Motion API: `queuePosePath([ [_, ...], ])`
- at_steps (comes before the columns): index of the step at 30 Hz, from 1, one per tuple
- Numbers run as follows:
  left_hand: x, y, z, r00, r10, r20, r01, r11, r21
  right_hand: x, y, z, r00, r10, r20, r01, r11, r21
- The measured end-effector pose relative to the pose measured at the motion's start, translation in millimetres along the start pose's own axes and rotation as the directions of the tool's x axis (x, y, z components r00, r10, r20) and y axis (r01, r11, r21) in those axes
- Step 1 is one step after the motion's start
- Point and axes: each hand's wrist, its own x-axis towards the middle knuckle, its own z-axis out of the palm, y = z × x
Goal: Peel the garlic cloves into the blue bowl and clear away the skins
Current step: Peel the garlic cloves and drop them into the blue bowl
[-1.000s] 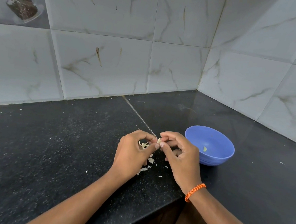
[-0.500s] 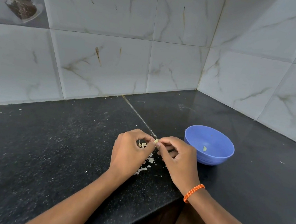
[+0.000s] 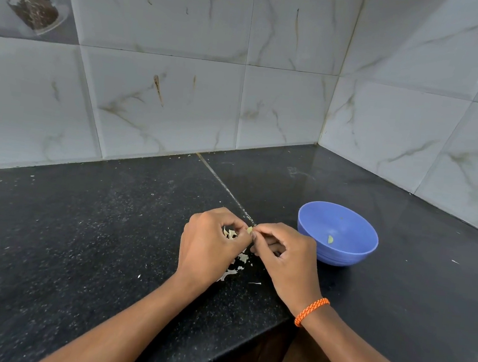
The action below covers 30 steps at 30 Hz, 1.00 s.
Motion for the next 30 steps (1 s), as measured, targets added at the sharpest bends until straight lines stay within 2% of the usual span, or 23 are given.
queuePosePath([
  [6,0.2,-2.1,0.3,0.999,-0.028,0.023,0.029,0.998,-0.048,2.2,-0.9,-2.5,0.994,0.101,-0.035,-0.097,0.991,0.094],
  [12,0.0,-1.9,2.9,0.998,-0.046,0.050,0.051,0.993,-0.104,2.1,-2.4,-1.6,0.998,0.040,-0.043,-0.039,0.999,0.026],
  [19,-0.6,-1.9,3.2,0.995,-0.012,0.097,0.022,0.994,-0.103,2.2,-3.6,-2.8,0.988,0.136,-0.079,-0.129,0.988,0.085],
  [30,2.9,-5.8,1.7,0.997,-0.009,0.079,0.016,0.995,-0.093,1.3,-2.1,-2.3,0.989,0.138,-0.050,-0.136,0.989,0.054],
])
